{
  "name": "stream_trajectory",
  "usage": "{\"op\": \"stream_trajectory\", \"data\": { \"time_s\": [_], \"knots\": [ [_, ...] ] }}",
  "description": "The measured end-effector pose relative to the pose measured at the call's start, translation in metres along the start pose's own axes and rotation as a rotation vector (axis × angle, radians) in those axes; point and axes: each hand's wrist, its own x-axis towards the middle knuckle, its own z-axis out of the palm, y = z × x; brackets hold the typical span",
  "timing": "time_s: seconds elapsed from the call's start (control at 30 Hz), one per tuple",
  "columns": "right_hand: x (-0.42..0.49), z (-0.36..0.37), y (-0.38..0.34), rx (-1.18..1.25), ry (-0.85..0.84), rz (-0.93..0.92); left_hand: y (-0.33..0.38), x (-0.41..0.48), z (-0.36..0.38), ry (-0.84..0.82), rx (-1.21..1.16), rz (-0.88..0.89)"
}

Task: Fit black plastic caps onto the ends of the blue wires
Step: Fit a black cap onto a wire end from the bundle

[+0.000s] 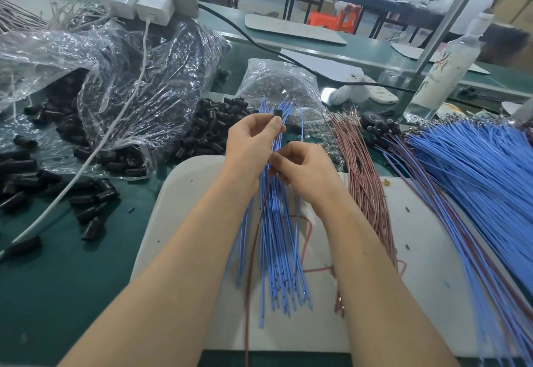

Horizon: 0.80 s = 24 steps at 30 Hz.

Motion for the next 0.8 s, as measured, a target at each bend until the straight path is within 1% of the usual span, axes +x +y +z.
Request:
{"op": "stream_trajectory", "data": {
  "time_s": [0.23, 0.33, 0.53, 0.63, 0.73, 0.8],
  "knots": [
    [0.001, 0.002, 0.002, -0.028, -0.026, -0.002, -0.001, -0.001, 0.0, 0.006, 0.019, -0.012],
    [0.001, 0.002, 0.003, -0.031, -0.002, -0.004, 0.001, -0.002, 0.0, -0.002, 0.041, 0.025],
    [0.004, 0.003, 0.007, -0.057, 0.108, -0.002, 0.006, -0.005, 0.001, -0.064, 0.257, 0.245],
    [0.006, 0.002, 0.009, -0.087, 0.187, 0.001, 0.008, -0.009, 0.003, -0.144, 0.24, 0.274],
    [0.006, -0.002, 0.012, -0.05, 0.274, -0.004, 0.007, -0.012, 0.006, -0.235, 0.168, 0.261],
    [0.005, -0.005, 0.014, -0.057, 0.313, -0.021, 0.007, -0.014, 0.007, -0.283, 0.166, 0.272]
  ]
}}
